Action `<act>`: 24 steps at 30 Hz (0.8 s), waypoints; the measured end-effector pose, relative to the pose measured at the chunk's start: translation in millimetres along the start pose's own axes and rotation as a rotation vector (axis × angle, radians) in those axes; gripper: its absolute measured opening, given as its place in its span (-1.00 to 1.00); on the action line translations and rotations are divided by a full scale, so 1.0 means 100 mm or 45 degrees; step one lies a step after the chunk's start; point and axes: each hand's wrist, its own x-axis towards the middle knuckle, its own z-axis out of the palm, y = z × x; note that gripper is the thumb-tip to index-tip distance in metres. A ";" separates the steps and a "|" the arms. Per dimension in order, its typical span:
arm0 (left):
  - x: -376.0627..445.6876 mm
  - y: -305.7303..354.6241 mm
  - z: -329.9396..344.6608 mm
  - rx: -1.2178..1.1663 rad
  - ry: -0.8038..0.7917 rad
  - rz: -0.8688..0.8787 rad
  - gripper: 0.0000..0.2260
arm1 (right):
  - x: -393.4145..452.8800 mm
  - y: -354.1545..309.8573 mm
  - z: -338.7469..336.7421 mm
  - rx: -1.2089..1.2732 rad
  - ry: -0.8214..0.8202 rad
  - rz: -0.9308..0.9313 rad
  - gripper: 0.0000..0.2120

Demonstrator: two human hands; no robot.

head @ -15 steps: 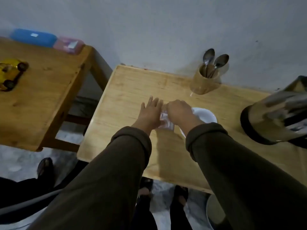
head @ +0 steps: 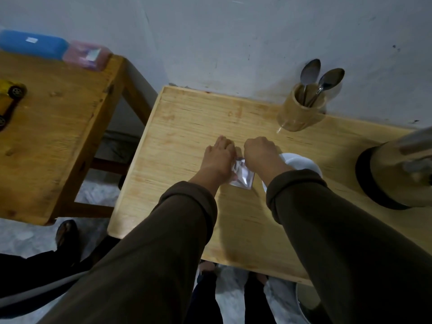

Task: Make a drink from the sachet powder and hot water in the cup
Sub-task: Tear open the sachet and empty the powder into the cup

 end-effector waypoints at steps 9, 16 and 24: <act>0.02 -0.11 -0.03 -0.319 0.122 -0.113 -0.62 | 0.15 0.02 -0.02 0.202 0.042 0.084 -0.77; -0.12 -0.20 -0.27 -0.907 0.179 -0.191 -0.86 | -0.02 0.03 -0.32 0.427 0.037 -0.006 -0.82; -0.41 -0.21 -0.64 -1.050 0.274 -0.073 -0.84 | -0.44 -0.02 -0.70 0.628 0.156 -0.193 -0.88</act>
